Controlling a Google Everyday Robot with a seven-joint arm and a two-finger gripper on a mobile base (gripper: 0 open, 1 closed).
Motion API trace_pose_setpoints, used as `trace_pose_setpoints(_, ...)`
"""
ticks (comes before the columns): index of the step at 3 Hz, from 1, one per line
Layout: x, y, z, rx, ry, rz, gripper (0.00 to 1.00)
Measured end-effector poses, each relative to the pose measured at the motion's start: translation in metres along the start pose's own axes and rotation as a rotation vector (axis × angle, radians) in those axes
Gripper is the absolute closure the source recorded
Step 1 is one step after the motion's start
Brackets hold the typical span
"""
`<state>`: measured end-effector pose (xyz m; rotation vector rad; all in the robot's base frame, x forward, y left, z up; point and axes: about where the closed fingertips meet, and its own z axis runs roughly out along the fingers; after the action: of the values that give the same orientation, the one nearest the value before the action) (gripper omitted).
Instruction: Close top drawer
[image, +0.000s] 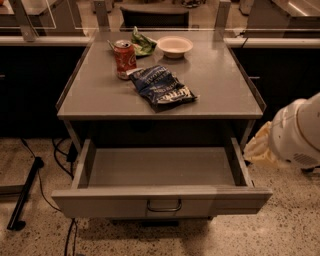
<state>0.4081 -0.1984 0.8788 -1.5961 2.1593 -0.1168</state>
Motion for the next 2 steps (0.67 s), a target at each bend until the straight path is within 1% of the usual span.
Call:
trace_pose_setpoints(1,0.026,0.029,0.016,-0.059,0.036,0.003,1.0)
trace_pose_setpoints(2,0.045,0.05,0.032,-0.096,0.054,0.011,1.0)
